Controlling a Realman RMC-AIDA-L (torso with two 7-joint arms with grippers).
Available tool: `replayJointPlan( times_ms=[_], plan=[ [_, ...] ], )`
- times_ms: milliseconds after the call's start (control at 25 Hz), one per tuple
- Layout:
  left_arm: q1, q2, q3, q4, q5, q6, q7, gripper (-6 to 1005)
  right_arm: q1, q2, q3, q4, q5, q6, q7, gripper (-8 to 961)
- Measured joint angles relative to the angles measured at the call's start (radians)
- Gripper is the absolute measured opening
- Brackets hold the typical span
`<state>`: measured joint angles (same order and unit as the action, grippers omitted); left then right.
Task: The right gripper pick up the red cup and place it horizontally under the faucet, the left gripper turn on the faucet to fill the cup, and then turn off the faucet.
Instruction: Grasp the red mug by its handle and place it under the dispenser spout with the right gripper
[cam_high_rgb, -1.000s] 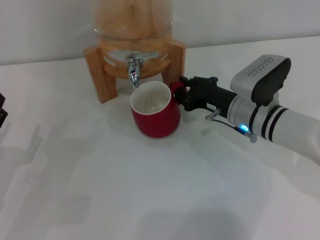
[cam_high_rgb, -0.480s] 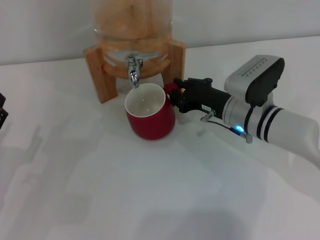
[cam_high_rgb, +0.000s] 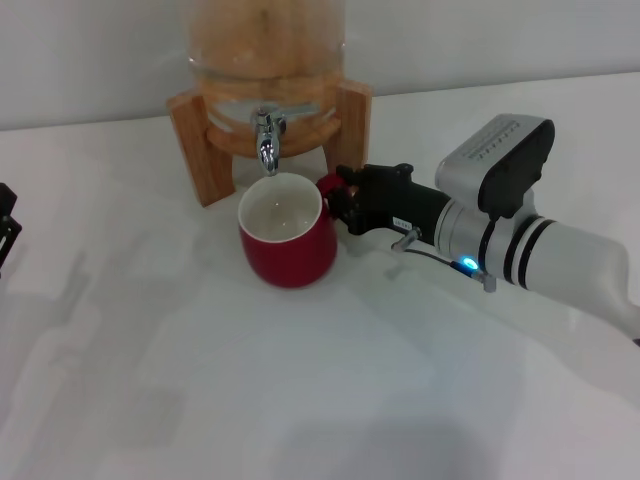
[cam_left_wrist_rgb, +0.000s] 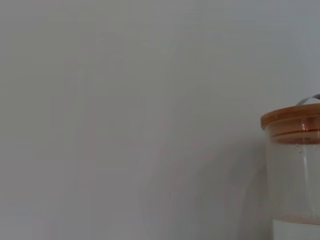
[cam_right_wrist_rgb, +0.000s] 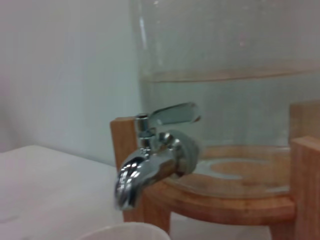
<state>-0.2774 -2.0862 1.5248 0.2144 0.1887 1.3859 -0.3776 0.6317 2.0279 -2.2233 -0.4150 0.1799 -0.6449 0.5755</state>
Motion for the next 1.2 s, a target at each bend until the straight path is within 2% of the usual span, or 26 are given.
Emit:
replayJointPlan(
  times_ms=[280,1200],
  plan=[
    [0.001,0.0,0.003,0.0,0.0,0.003,-0.001,770,0.006,0.0,-0.022,-0.014,-0.001,-0.002,-0.005,262],
    [0.006,-0.001,0.031,0.0,0.0,0.007,0.0,772,0.016,0.0,0.004,0.022,0.049,0.017,-0.008,258]
  ],
)
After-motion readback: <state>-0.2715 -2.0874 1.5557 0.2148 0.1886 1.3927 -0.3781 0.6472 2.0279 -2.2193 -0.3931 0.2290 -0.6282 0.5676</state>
